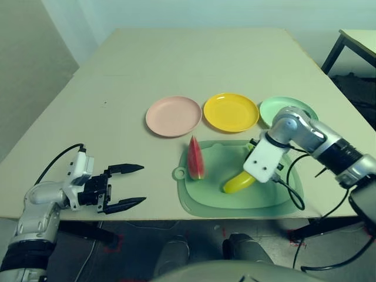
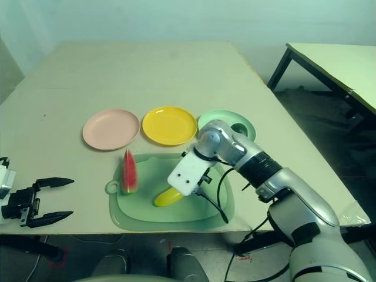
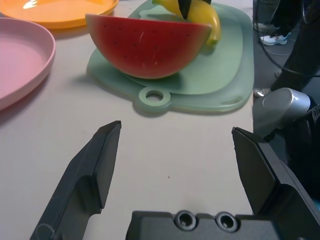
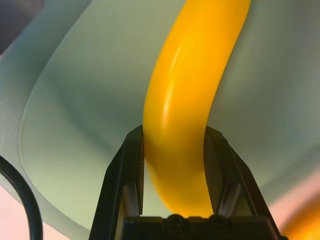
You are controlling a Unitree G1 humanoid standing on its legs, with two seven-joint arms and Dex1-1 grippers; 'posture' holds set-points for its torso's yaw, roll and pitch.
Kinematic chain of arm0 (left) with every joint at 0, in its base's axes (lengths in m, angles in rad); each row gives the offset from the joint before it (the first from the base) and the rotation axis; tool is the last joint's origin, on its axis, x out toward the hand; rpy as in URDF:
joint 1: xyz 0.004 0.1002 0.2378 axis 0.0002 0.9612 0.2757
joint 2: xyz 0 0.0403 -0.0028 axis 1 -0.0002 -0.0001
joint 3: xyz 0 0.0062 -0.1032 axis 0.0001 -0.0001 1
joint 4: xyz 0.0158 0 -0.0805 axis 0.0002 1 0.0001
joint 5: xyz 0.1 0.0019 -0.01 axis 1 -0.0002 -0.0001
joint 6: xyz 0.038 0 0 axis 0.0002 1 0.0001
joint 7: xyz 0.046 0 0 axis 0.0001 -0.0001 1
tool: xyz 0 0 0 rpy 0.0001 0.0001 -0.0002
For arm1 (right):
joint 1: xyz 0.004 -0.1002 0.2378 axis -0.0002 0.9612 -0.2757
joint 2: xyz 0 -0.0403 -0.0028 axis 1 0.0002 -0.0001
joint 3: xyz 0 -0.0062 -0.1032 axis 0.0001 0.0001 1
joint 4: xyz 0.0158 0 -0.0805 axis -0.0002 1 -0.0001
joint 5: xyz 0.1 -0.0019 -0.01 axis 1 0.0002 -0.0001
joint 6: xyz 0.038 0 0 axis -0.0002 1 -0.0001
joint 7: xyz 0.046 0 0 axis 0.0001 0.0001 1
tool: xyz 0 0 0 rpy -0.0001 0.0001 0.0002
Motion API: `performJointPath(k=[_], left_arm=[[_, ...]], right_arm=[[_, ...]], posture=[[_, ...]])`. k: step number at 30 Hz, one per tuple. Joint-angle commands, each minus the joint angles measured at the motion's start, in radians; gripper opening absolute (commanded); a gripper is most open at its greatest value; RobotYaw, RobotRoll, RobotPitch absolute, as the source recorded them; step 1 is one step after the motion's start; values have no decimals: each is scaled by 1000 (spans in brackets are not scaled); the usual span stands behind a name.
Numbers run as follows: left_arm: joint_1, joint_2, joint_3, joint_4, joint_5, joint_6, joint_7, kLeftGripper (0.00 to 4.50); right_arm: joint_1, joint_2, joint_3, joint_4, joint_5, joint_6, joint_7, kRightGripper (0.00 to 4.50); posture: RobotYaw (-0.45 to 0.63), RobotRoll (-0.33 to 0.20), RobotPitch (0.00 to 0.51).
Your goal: Place the fruits into color-matched plates.
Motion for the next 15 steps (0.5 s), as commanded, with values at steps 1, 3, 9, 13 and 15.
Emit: performJointPath(k=[1, 3, 9, 13, 15], left_arm=[[-20, -17, -8, -7, 10, 5, 33, 4500], [-30, -27, -5, -15, 2, 18, 54, 4500], [-42, -40, 22, -41, -19, 82, 143, 4500], [-56, -44, 48, -69, -3, 135, 268, 4500], [-64, -45, 57, -88, -2, 165, 322, 4500]], right_arm=[[-82, 64, -68, 87, 35, 71, 3, 1675], [-132, 92, -90, 169, 19, 74, 3, 1675], [-243, 136, -122, 380, -36, 25, -2, 1675], [-306, 178, -144, 530, -98, -30, -71, 1675], [-347, 210, -172, 625, -119, -15, -145, 1675]], posture=[[15, 0, 59], [15, 0, 59], [19, 0, 54], [27, 0, 52], [33, 0, 51]])
